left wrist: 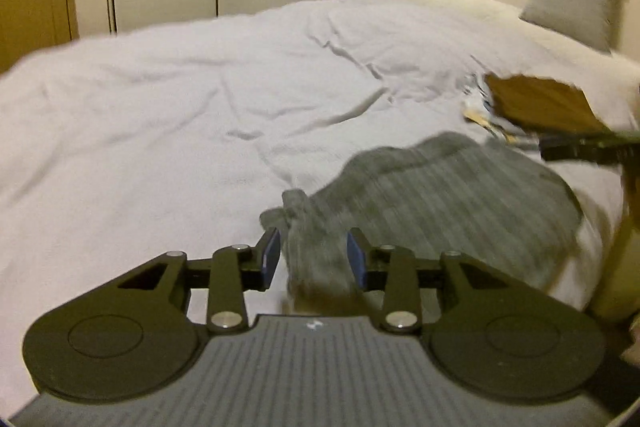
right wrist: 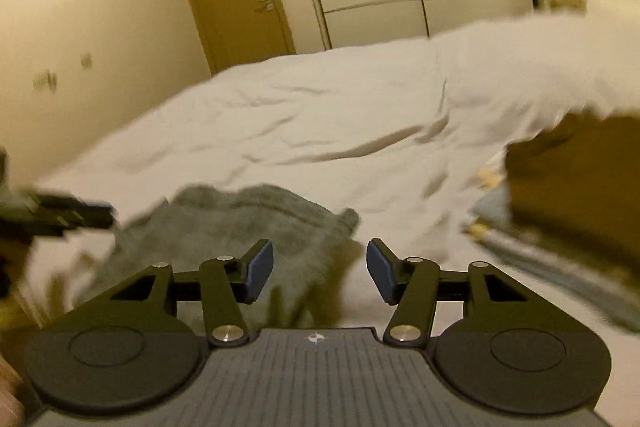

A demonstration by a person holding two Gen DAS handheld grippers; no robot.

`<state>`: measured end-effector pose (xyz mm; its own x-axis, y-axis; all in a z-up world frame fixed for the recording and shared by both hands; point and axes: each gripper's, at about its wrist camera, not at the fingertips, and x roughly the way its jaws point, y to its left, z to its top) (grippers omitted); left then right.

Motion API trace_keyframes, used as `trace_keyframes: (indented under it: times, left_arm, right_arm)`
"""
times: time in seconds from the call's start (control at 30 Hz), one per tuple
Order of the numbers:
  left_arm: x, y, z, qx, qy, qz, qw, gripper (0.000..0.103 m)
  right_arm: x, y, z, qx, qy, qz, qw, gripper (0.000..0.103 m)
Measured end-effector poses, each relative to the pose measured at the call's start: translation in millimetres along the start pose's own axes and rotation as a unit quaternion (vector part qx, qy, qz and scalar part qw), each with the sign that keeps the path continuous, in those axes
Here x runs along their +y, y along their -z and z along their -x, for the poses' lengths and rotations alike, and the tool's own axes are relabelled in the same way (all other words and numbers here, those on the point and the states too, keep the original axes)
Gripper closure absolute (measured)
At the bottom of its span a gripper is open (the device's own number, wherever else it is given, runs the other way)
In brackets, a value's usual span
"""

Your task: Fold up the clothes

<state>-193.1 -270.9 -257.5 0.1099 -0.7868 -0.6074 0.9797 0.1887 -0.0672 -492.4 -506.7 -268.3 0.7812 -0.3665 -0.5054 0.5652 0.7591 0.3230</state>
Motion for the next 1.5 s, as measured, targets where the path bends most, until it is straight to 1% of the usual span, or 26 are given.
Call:
trace_keyframes:
  times: [0.1,0.13,0.17,0.2,0.23,0.27,0.3,0.33,0.4,0.53,0.6,0.63,0.67,0.7,0.73,0.8,0.87,0.93,1.03,1.1,1.17,1.23,1.3,1.4,1.43,1.5]
  left_arm:
    - [11.4,-5.6,-30.7,0.040,-0.022,0.029,0.9985,0.070]
    - [15.7,-5.0,-36.7,0.044,-0.019,0.045,0.9979,0.074]
    - [19.3,-4.2,-41.0,0.046,-0.015,0.058,0.9971,0.096]
    - [21.1,-2.9,-40.4,0.041,-0.013,0.066,0.9969,0.099]
    - [22.0,-1.8,-38.7,0.035,-0.014,0.070,0.9969,0.100]
    - [19.4,-0.6,-33.3,0.027,-0.025,0.058,0.9977,0.100]
    - [16.3,1.6,-27.4,0.017,-0.041,0.046,0.9979,0.100]
    - [16.0,4.4,-24.6,0.008,-0.050,0.047,0.9976,0.100]
    - [19.6,11.0,-29.9,0.006,-0.053,0.064,0.9965,0.100]
    - [31.5,18.6,-47.2,0.018,-0.049,0.102,0.9935,0.097]
    - [38.0,19.6,-47.2,0.016,-0.043,0.119,0.9919,0.095]
    - [40.9,19.8,-45.5,0.015,-0.040,0.125,0.9912,0.094]
    - [42.3,20.0,-42.5,0.014,-0.042,0.125,0.9912,0.093]
    - [43.6,20.2,-39.6,0.012,-0.044,0.124,0.9912,0.093]
    - [44.2,20.1,-36.3,0.010,-0.047,0.122,0.9913,0.091]
    - [40.4,18.1,-25.6,0.000,-0.068,0.108,0.9918,0.089]
    - [34.8,17.3,-10.5,-0.011,-0.101,0.089,0.9908,0.090]
    - [26.9,17.3,8.2,-0.030,-0.114,0.071,0.9905,0.091]
    - [-0.5,18.7,32.5,-0.058,-0.100,0.043,0.9924,0.091]
    - [-28.3,22.0,36.6,-0.064,-0.067,0.014,0.9956,0.090]
    - [-49.4,26.0,29.6,-0.059,-0.044,-0.009,0.9973,0.090]
    - [-65.1,30.1,17.6,-0.048,-0.029,-0.026,0.9981,0.090]
    - [-66.2,37.3,2.3,-0.028,-0.028,-0.030,0.9987,0.090]
    - [-38.9,52.3,-10.6,-0.009,-0.045,0.008,0.9989,0.091]
    - [-36.2,52.6,-6.0,-0.011,-0.053,0.008,0.9985,0.098]
    - [-30.7,53.2,3.2,-0.013,-0.069,0.008,0.9975,0.100]
  right_arm:
    - [-15.2,-6.7,-28.1,0.017,-0.011,-0.054,0.998,0.045]
    - [-21.8,-8.3,-35.8,0.021,-0.013,-0.077,0.997,0.049]
    - [-28.3,-8.9,-42.1,0.026,-0.013,-0.097,0.995,0.058]
    - [-30.5,-11.2,-43.0,0.026,-0.011,-0.102,0.994,0.083]
    - [-31.2,-14.4,-42.1,0.023,-0.010,-0.102,0.994,0.092]
    - [-32.0,-17.5,-41.2,0.020,-0.009,-0.102,0.995,0.094]
    - [-30.5,-21.1,-39.0,0.012,-0.008,-0.091,0.996,0.098]
    - [-28.9,-24.8,-38.0,0.003,-0.010,-0.079,0.997,0.099]
    - [-29.0,-28.1,-46.7,0.006,-0.008,-0.070,0.998,0.100]
    - [-36.9,-21.2,-78.0,0.044,0.001,-0.066,0.997,0.100]
    - [-40.3,-18.4,-78.2,0.046,0.003,-0.070,0.996,0.101]
    - [-38.4,-18.4,-74.2,0.044,0.013,-0.061,0.997,0.101]
    - [-35.8,-18.6,-69.6,0.041,0.025,-0.049,0.998,0.099]
    - [-33.1,-18.8,-65.0,0.039,0.038,-0.037,0.998,0.091]
    - [-30.5,-19.0,-60.4,0.036,0.050,-0.025,0.998,0.080]
    - [-23.0,-18.9,-46.3,0.025,0.071,0.001,0.997,0.078]
    - [-11.8,-18.1,-23.5,0.002,0.083,0.029,0.996,0.078]
    - [4.6,-12.0,-2.3,-0.018,0.082,0.055,0.995,0.078]
    - [34.1,3.1,20.4,-0.034,0.060,0.086,0.994,0.078]
    - [54.3,15.2,23.3,-0.031,0.030,0.100,0.994,0.078]
    - [68.8,26.0,20.7,-0.021,0.006,0.109,0.994,0.077]
    - [69.1,34.7,8.1,0.002,-0.002,0.104,0.995,0.077]
    - [58.2,40.0,-0.7,0.014,0.014,0.102,0.995,0.078]
    - [42.7,45.7,-0.4,0.020,0.061,0.120,0.991,0.078]
    - [39.5,45.7,2.8,0.022,0.073,0.126,0.989,0.078]
    - [39.1,45.6,12.5,0.019,0.085,0.138,0.987,0.074]
